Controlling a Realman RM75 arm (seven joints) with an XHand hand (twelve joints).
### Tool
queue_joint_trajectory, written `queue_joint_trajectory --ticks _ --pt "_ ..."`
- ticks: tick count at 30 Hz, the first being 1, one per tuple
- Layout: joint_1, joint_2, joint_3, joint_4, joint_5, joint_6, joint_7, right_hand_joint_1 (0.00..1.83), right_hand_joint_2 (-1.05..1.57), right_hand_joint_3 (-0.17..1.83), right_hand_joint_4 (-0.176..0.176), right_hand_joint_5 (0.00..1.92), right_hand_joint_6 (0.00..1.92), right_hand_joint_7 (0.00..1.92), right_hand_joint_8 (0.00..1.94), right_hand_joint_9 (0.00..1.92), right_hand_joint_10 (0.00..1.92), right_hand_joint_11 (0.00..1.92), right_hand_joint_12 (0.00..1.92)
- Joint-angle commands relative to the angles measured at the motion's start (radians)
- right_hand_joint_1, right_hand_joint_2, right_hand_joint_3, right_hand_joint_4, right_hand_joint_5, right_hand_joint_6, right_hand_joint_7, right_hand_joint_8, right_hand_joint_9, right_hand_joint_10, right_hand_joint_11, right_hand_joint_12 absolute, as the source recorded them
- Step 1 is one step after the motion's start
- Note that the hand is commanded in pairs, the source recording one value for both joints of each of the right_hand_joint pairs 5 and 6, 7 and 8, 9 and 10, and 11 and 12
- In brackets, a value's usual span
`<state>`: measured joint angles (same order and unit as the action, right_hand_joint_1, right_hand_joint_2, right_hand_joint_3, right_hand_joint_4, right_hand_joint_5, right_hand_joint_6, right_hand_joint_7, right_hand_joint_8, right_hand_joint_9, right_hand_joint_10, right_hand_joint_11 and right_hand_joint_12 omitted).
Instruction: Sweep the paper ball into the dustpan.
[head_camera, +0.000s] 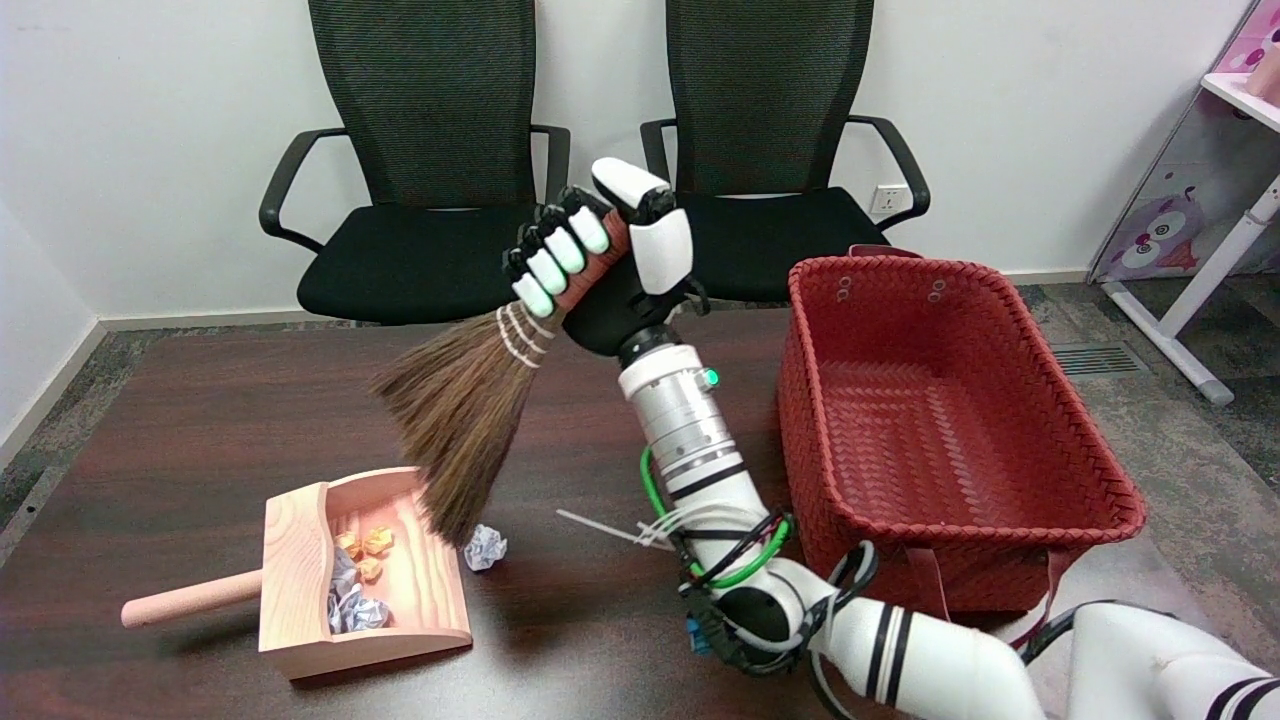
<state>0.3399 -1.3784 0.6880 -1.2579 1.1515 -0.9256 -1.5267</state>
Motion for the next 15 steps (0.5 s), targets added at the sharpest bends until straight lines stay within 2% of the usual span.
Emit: queue_joint_trajectory --ticks 1,4,8,15 --pt "0.005 0.128 0.014 -0.122 0.051 0.055 -0.79 0.61 1.57 1.31 0.031 1.92 1.92 1.92 1.92 1.92 1.92 1.92 1.92" --pt "-0.004 0.125 0.008 -0.159 0.092 0.062 -1.02 0.65 1.57 1.4 0.035 1.92 1.92 1.92 1.92 1.92 1.92 1.92 1.92" --pt "-0.019 0.128 0.015 -0.183 0.096 0.058 -1.033 0.7 1.57 1.44 0.031 1.92 1.92 1.92 1.92 1.92 1.92 1.92 1.92" --pt "-0.025 0.173 0.034 -0.228 0.108 0.109 -1.033 0.72 1.57 1.63 0.028 1.92 1.92 1.92 1.92 1.92 1.92 1.92 1.92"
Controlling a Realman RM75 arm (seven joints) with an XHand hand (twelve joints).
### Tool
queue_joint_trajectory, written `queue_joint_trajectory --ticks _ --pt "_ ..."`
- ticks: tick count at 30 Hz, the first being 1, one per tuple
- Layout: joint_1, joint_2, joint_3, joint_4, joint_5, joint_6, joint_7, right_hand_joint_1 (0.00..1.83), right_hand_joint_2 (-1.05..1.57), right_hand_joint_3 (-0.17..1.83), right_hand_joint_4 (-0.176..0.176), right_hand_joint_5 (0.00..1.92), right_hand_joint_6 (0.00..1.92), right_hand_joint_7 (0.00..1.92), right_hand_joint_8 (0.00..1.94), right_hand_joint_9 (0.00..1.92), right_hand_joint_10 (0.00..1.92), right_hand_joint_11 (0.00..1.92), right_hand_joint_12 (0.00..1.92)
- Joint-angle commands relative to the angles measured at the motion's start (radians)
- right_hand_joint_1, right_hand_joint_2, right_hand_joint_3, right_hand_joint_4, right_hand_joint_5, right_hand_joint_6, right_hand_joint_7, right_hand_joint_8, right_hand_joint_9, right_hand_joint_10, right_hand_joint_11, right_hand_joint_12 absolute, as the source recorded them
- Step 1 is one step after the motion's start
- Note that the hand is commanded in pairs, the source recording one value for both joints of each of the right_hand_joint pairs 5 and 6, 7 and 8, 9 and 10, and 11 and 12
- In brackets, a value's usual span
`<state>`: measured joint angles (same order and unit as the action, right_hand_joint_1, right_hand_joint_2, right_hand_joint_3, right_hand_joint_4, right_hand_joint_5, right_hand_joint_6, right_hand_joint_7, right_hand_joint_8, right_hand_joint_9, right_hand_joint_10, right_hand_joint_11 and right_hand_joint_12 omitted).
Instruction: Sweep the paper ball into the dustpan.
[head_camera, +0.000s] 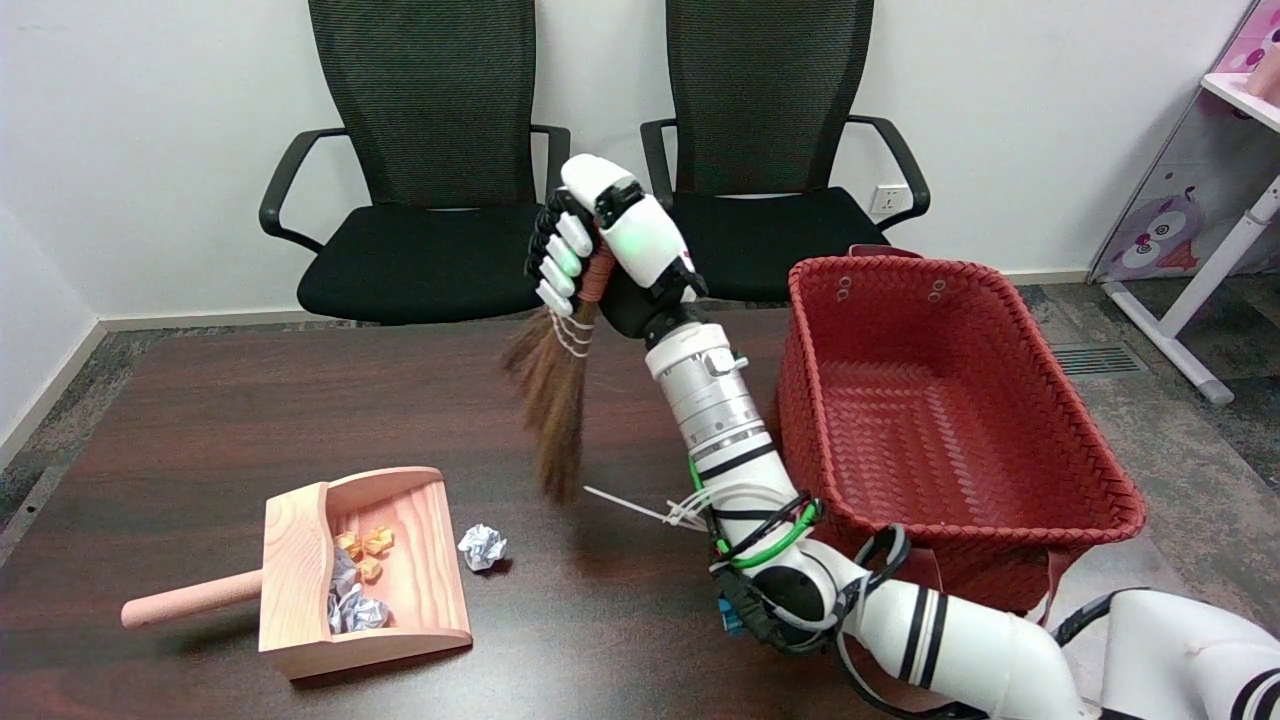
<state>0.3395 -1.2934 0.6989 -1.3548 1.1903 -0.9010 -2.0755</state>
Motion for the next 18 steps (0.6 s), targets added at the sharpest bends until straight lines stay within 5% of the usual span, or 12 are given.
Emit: queue_joint_trajectory --ticks 1,18 --pt "-0.024 0.089 0.024 -0.136 0.07 0.092 -0.485 0.72 1.57 1.66 0.028 1.92 1.92 1.92 1.92 1.92 1.92 1.92 1.92" --pt "-0.092 -0.043 -0.019 -0.116 0.026 0.194 -0.485 0.72 1.57 1.82 0.028 1.92 1.92 1.92 1.92 1.92 1.92 1.92 1.92"
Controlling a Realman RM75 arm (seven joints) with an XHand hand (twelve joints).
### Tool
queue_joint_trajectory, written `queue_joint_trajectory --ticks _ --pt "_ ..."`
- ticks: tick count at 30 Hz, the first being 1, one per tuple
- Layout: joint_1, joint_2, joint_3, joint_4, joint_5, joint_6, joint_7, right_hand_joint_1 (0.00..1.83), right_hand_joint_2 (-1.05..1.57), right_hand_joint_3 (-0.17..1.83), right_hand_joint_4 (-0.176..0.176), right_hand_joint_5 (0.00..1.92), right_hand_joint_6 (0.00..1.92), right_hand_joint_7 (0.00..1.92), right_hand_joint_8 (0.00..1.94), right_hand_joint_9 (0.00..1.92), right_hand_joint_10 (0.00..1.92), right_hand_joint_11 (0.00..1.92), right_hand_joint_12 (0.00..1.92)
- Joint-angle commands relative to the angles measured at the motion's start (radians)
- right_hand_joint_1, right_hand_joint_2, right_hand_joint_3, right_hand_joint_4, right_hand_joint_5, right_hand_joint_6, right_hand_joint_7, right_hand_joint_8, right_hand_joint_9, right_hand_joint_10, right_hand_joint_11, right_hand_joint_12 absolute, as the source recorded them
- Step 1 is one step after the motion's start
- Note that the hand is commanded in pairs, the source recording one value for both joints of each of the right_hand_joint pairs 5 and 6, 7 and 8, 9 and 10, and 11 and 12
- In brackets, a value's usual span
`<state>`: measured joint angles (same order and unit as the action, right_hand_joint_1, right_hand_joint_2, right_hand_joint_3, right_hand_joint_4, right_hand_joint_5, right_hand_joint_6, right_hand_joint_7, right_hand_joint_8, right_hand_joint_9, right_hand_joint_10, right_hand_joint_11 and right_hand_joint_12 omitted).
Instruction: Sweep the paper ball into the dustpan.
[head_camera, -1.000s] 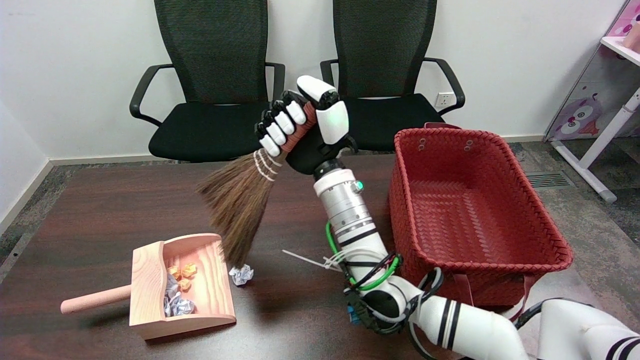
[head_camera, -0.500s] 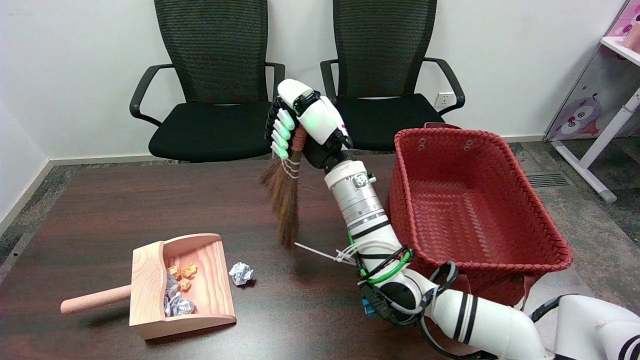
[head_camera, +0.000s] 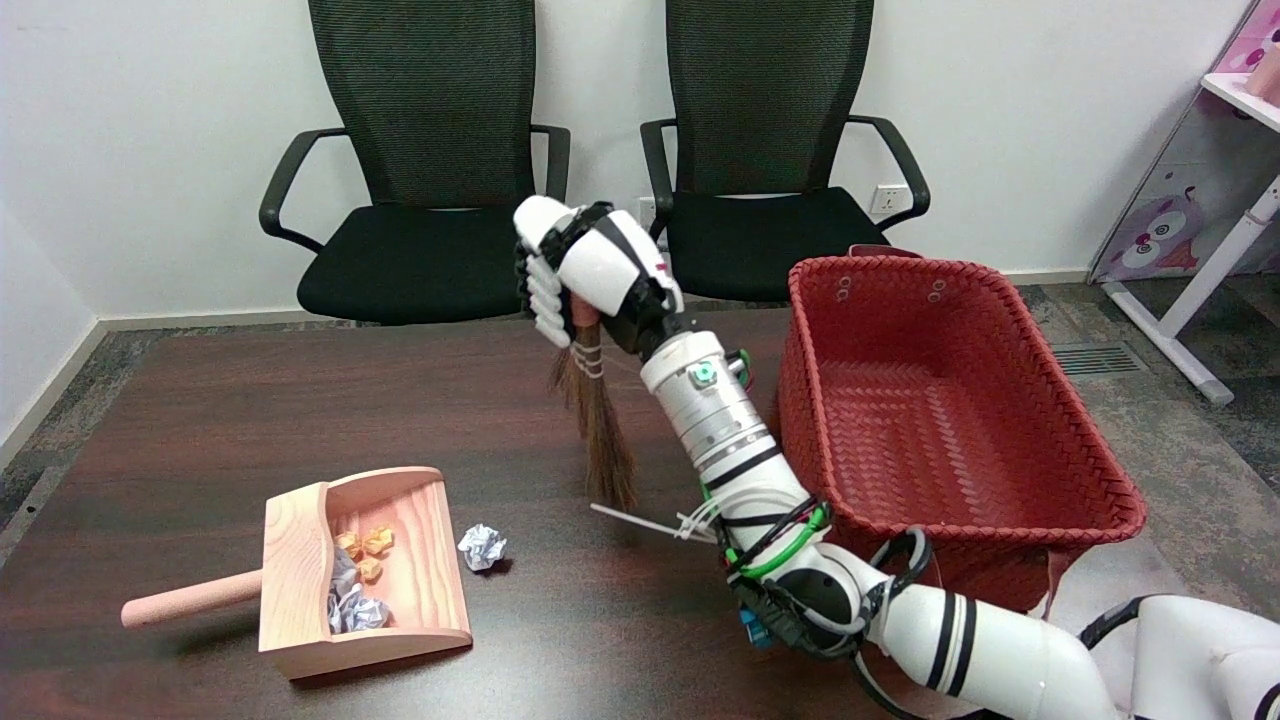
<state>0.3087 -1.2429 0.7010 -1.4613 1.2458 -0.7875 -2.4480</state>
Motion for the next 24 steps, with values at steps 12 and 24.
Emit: queue_joint_trajectory --ticks 12,24 --pt "-0.055 -0.214 -0.019 0.15 -0.198 0.157 -0.112 0.72 1.57 1.83 0.028 1.92 1.92 1.92 1.92 1.92 1.92 1.92 1.92" --pt "-0.023 -0.302 -0.037 0.314 -0.272 0.167 -0.109 0.72 1.57 1.83 0.029 1.92 1.92 1.92 1.92 1.92 1.92 1.92 1.92"
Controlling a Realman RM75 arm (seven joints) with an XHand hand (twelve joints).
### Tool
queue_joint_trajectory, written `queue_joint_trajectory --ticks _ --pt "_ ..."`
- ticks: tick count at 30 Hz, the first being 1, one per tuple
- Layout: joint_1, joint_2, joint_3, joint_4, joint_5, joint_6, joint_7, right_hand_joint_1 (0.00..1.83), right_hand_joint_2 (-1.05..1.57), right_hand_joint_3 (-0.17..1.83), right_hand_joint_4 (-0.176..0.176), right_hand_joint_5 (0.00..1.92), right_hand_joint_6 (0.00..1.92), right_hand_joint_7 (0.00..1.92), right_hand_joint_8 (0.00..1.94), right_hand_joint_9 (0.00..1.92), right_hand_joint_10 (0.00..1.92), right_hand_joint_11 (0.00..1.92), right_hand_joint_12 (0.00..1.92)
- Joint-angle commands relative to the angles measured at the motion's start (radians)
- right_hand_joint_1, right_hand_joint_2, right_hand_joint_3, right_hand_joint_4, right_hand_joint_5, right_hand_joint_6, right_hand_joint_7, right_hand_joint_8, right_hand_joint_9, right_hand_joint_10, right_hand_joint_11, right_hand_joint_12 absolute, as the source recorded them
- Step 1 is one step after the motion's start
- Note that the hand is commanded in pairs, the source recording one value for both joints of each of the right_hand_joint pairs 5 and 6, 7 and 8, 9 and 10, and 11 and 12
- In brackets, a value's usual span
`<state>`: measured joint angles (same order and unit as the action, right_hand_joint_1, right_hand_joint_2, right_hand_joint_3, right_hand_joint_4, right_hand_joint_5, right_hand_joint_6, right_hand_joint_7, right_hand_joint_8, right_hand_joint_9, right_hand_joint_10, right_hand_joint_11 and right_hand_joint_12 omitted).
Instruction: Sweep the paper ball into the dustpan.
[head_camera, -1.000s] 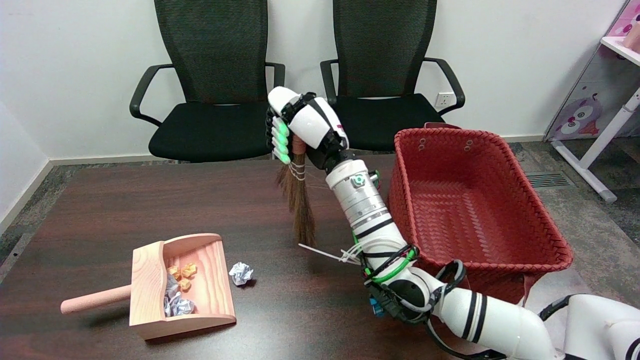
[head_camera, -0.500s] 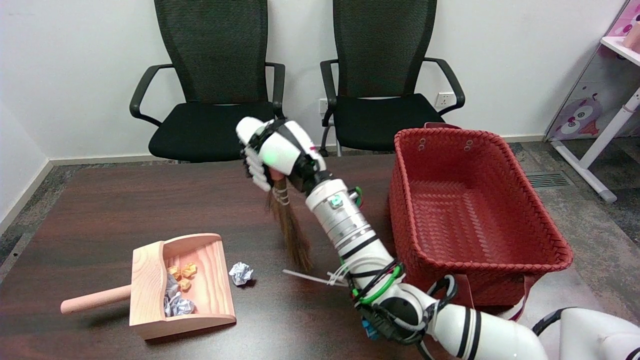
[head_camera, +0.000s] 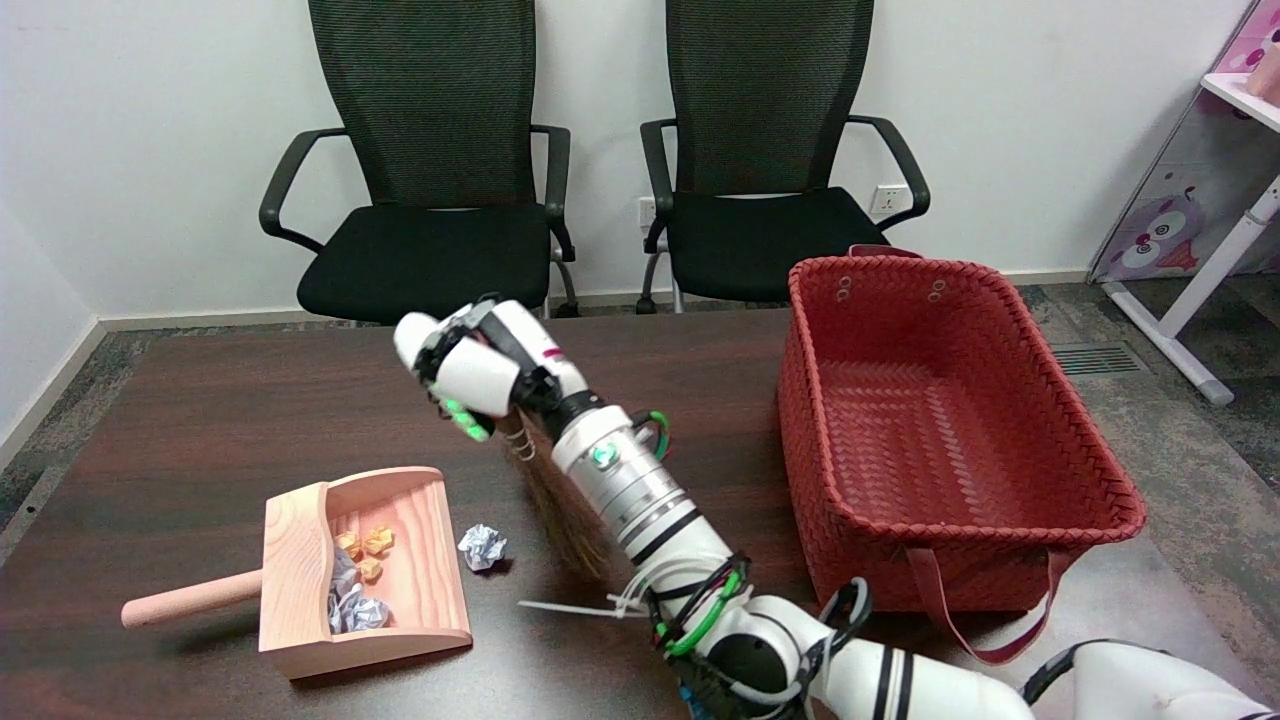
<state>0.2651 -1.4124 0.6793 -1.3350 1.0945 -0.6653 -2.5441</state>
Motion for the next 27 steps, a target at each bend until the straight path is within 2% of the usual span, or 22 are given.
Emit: queue_joint_trajectory --ticks 1,11,16,27 --pt "0.02 -0.134 -0.015 0.189 -0.105 0.041 -0.008 0.72 1.57 1.83 0.028 1.92 1.92 1.92 1.92 1.92 1.92 1.92 1.92" --pt "0.02 -0.149 -0.015 0.189 -0.026 0.032 0.041 0.67 1.46 1.83 0.015 1.92 1.92 1.92 1.92 1.92 1.92 1.92 1.92" --pt "0.025 -0.151 -0.015 0.189 0.005 0.021 0.297 0.65 1.33 1.83 0.011 1.92 1.92 1.92 1.92 1.92 1.92 1.92 1.92" --pt "0.043 -0.152 -0.034 0.189 0.001 -0.08 0.577 0.61 1.19 1.83 0.003 1.92 1.92 1.92 1.92 1.92 1.92 1.92 1.92"
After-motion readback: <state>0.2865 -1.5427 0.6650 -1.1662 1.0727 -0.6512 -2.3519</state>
